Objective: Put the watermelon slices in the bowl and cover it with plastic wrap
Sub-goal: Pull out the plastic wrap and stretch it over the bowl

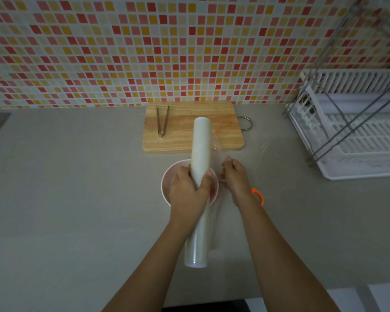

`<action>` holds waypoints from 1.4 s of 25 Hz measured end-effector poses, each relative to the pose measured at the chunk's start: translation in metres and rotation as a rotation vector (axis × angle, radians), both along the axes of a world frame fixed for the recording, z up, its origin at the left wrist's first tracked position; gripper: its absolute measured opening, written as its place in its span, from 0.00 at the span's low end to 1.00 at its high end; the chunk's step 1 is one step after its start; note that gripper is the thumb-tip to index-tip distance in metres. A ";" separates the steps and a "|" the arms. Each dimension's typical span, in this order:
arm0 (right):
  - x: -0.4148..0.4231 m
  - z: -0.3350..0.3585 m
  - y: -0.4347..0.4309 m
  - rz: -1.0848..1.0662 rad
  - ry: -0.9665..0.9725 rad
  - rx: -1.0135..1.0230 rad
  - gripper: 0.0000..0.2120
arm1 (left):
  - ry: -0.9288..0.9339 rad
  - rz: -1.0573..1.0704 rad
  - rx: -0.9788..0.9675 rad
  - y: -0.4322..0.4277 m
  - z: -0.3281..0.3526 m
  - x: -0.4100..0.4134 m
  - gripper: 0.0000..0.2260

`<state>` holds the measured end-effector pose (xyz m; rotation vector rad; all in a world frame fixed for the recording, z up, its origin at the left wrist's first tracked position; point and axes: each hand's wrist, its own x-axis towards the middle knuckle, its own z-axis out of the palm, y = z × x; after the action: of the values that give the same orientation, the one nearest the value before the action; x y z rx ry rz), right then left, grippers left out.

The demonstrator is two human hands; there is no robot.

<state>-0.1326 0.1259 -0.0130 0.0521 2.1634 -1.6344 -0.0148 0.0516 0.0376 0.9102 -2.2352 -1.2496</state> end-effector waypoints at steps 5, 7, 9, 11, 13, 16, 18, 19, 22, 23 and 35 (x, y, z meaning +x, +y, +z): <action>-0.003 -0.009 0.003 -0.070 0.210 -0.010 0.13 | -0.032 0.014 0.099 -0.005 0.001 0.000 0.14; -0.005 -0.011 0.002 -0.072 0.209 -0.041 0.12 | -0.054 0.012 0.182 -0.008 0.003 -0.002 0.14; -0.008 -0.012 -0.002 -0.066 0.205 -0.063 0.12 | -0.060 0.048 0.237 -0.010 0.006 -0.004 0.14; -0.010 -0.015 -0.005 -0.053 0.216 -0.059 0.13 | -0.061 0.059 0.240 -0.013 0.009 -0.003 0.13; -0.009 -0.020 -0.008 -0.039 0.231 -0.035 0.12 | -0.078 0.053 0.219 -0.018 0.006 -0.001 0.20; -0.005 -0.023 -0.010 -0.055 0.235 -0.043 0.13 | -0.102 0.074 0.163 -0.028 0.003 0.005 0.20; -0.005 -0.021 -0.013 -0.079 0.239 -0.044 0.13 | -0.119 0.071 0.169 -0.036 0.003 0.008 0.15; -0.005 -0.020 -0.015 -0.083 0.238 -0.044 0.13 | -0.123 0.062 0.204 -0.039 0.003 0.008 0.12; -0.004 -0.017 -0.017 -0.073 0.260 -0.058 0.13 | -0.117 0.072 0.296 -0.045 0.003 0.007 0.12; -0.003 -0.017 -0.017 -0.076 0.276 -0.051 0.13 | -0.122 0.076 0.280 -0.044 0.002 0.007 0.13; -0.008 -0.030 -0.012 -0.096 -0.114 -0.074 0.20 | -0.145 0.086 0.035 -0.028 -0.004 -0.002 0.18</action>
<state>-0.1405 0.1134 -0.0434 0.2245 2.0414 -1.7194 -0.0170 0.0233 0.0332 1.1314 -2.2637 -1.2229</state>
